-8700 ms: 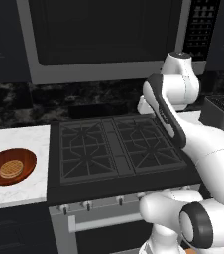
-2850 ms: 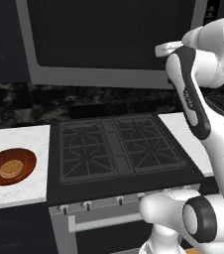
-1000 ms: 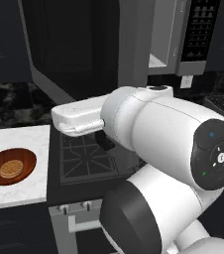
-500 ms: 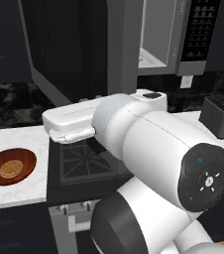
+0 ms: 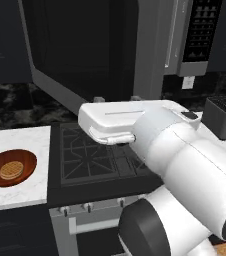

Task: Open the microwave, place the bowl with waffle inside the microwave, then close the microwave door and turn it on.

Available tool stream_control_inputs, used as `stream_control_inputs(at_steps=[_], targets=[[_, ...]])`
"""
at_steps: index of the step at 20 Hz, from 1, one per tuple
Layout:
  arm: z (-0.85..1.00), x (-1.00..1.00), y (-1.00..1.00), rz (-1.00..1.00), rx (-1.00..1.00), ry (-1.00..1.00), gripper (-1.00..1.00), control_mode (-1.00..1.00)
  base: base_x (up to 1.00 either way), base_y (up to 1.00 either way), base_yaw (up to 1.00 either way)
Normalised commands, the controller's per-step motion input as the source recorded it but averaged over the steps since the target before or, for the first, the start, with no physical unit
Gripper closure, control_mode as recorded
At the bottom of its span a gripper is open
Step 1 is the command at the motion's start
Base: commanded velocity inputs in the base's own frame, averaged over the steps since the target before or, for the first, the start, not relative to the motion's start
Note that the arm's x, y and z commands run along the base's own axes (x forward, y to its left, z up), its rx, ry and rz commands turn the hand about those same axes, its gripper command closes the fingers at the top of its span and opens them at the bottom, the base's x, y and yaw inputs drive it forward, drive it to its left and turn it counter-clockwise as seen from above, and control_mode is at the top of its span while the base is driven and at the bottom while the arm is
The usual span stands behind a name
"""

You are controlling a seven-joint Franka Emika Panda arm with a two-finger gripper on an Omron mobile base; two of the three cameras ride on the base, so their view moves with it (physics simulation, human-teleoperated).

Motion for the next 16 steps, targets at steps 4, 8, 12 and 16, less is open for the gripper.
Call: stream_control_inputs(at_steps=[4, 8, 12, 16], targets=[[0.00, -1.00, -0.56, 0.00, 0.36, -0.31, -1.00, -1.00, 0.00, 0.00, 0.00], [0.20, -1.00, -0.44, 0.00, 0.31, -0.27, -1.00, -1.00, 0.00, 0.00, 0.00], [0.39, -0.29, -0.68, 0.02, 0.42, 0.02, -1.00, -1.00, 0.00, 0.00, 0.00], [0.14, -0.02, -0.80, 0.16, 0.61, 0.05, -1.00, -1.00, 0.00, 0.00, 0.00]])
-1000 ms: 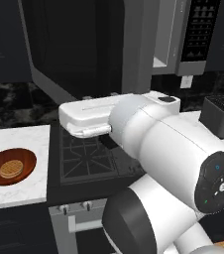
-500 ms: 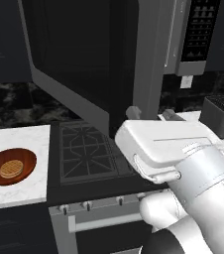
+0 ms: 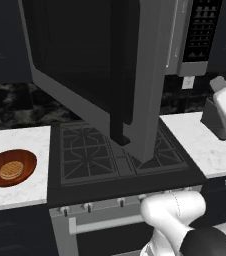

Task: Open the microwave, place the bowl with waffle inside the microwave, then close the microwave door and turn it on.

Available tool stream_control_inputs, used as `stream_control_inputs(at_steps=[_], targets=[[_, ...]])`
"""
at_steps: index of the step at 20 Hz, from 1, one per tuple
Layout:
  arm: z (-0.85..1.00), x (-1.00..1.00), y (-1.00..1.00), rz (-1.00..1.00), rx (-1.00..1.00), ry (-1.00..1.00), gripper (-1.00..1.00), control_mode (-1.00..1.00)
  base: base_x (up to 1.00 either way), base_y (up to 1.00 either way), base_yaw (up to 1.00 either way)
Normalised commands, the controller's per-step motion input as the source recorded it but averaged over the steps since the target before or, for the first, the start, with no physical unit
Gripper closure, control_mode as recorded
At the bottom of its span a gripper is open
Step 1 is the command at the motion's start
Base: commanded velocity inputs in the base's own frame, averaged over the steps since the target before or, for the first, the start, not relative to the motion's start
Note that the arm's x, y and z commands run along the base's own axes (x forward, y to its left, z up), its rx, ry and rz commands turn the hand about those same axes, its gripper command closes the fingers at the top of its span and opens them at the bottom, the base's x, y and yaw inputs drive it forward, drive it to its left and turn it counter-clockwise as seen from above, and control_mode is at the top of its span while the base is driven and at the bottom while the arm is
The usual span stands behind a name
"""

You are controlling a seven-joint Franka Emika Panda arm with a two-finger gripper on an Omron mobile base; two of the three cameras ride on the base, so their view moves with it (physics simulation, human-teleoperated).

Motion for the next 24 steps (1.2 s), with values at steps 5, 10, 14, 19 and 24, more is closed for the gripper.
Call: stream_control_inputs(at_steps=[5, 10, 14, 19, 24], targets=[[0.00, 0.33, -0.69, 0.25, 0.67, 0.01, -1.00, -1.00, 0.00, 0.00, 0.00], [-0.25, 0.64, -0.38, 0.60, 0.31, -0.01, -1.00, -1.00, 0.00, 0.00, 0.00], [-0.31, 0.65, -0.32, 0.66, 0.16, 0.05, -1.00, -1.00, 0.00, 0.00, 0.00], [-0.12, 0.52, -0.21, 0.55, 0.12, 0.17, -1.00, -1.00, 0.00, 0.00, 0.00], [-0.36, 0.53, 0.06, 0.48, 0.04, 0.09, -1.00, -1.00, 0.00, 0.00, 0.00]])
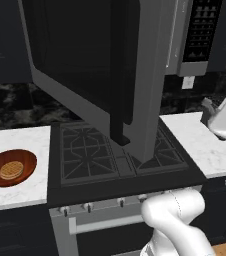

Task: Open the microwave, place the bowl with waffle inside the microwave, then close the microwave door and turn it on.

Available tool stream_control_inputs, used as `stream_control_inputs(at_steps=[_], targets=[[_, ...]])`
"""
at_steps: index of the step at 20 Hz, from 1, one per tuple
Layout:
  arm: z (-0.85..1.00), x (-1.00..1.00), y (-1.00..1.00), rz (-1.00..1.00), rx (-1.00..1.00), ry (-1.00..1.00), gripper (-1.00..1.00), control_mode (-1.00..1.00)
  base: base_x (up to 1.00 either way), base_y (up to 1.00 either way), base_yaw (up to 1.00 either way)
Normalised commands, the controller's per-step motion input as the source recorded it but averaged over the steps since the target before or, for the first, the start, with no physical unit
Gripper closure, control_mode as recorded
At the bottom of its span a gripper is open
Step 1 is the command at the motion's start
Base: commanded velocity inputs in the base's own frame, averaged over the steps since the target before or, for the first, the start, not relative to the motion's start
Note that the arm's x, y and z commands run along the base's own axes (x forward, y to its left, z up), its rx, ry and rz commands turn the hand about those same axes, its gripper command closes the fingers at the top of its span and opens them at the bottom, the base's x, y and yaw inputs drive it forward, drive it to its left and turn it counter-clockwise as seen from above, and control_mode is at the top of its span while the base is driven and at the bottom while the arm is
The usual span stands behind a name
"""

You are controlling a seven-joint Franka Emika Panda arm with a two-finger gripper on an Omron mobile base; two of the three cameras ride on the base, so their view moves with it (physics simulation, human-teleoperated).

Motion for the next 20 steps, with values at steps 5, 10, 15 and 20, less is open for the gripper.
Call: stream_control_inputs(at_steps=[5, 10, 15, 20], targets=[[-0.44, 0.76, 0.34, 0.37, 0.00, 0.00, -1.00, -1.00, 0.00, 0.00, 0.00], [-0.08, 0.54, 0.73, 0.27, -0.01, 0.00, -1.00, -1.00, 0.00, 0.00, 0.00], [0.00, 0.43, 0.94, 0.26, -0.01, 0.00, -1.00, -1.00, 0.00, 0.00, 0.00], [0.00, 0.18, 1.00, 0.31, 0.00, 0.00, -1.00, -1.00, 0.00, 0.00, 0.00]])
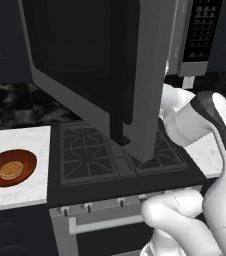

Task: Open the microwave, place the bowl with waffle inside the microwave, then close the microwave door and turn it on.

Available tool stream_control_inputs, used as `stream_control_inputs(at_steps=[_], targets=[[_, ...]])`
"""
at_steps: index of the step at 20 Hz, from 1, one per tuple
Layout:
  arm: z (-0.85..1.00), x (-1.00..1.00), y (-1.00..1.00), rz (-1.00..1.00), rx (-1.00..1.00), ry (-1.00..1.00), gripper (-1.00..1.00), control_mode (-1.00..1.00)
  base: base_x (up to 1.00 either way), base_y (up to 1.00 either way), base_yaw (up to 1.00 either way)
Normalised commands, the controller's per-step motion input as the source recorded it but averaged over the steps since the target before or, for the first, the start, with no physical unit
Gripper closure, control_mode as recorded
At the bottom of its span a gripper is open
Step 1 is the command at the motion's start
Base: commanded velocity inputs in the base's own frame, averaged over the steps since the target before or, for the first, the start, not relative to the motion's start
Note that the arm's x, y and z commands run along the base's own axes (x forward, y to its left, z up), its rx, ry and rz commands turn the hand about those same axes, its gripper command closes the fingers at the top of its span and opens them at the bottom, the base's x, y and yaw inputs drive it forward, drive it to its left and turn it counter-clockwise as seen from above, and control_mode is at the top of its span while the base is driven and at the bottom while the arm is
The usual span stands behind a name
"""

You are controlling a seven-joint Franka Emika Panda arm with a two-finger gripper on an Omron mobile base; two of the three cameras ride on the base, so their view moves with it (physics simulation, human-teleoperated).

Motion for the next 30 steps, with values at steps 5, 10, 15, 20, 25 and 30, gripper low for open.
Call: stream_control_inputs(at_steps=[5, 10, 15, 20, 25, 30], targets=[[0.00, 0.21, 1.00, 0.31, 0.00, 0.00, -1.00, -1.00, 0.00, 0.00, 0.00], [0.00, 0.24, 1.00, 0.26, -0.03, 0.00, -1.00, -1.00, 0.00, 0.00, 0.00], [0.00, 0.39, 0.98, 0.04, -0.22, -0.04, -1.00, -1.00, 0.00, 0.00, 0.00], [0.00, 0.13, 0.62, -0.07, -0.17, -0.09, -1.00, -1.00, 0.00, 0.00, 0.00], [0.00, -0.12, -0.05, -0.12, -0.02, -0.10, -1.00, -1.00, 0.00, 0.00, 0.00], [0.00, -0.27, -0.50, -0.05, 0.00, -0.02, -1.00, -1.00, 0.00, 0.00, 0.00]])
